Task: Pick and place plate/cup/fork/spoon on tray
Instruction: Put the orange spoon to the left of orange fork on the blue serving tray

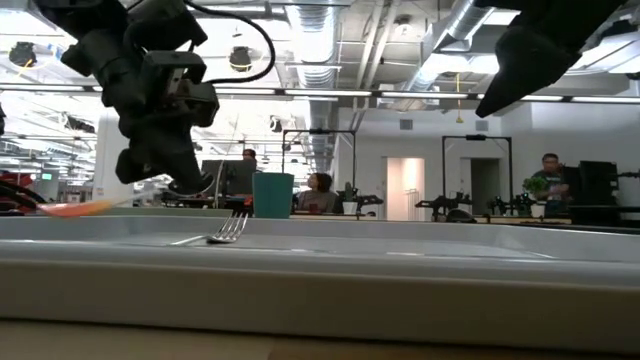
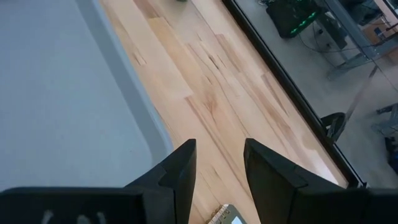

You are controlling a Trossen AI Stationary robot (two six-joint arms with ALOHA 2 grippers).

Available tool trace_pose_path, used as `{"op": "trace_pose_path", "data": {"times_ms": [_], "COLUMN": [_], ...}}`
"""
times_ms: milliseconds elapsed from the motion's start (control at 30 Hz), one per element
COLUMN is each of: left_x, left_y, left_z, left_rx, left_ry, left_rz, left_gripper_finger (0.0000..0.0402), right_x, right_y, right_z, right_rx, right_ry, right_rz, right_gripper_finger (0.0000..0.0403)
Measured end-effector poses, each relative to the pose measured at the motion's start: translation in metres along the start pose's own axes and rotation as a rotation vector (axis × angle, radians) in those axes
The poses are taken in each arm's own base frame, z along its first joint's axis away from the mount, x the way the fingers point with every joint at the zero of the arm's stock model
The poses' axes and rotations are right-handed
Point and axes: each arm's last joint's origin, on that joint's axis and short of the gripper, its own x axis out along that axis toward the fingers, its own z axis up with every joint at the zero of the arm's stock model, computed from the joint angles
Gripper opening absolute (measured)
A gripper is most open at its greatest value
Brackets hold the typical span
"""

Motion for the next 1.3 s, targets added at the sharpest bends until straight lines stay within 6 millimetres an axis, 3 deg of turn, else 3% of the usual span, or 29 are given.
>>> {"op": "trace_pose_path", "data": {"times_ms": [200,367,833,1300], "left_x": [0.006,0.012,0.013,0.013], "left_y": [0.011,0.018,0.023,0.024], "left_z": [-0.018,-0.030,-0.035,-0.035], "left_rx": [-0.025,-0.075,-0.103,-0.102], "left_ry": [-0.012,-0.072,-0.036,-0.036], "left_rz": [0.073,0.007,0.053,0.058], "left_gripper_finger": [0.0000,0.0000,0.0003,0.0078], "right_x": [0.000,0.000,0.000,0.000], "right_y": [0.000,0.000,0.001,0.001], "right_z": [0.000,0.000,0.001,0.001], "right_rx": [0.004,-0.001,0.013,0.016], "right_ry": [-0.001,-0.001,-0.005,-0.006], "right_rz": [0.001,0.001,0.007,0.009], "right_gripper_finger": [0.0159,0.0159,0.0159,0.0159]}}
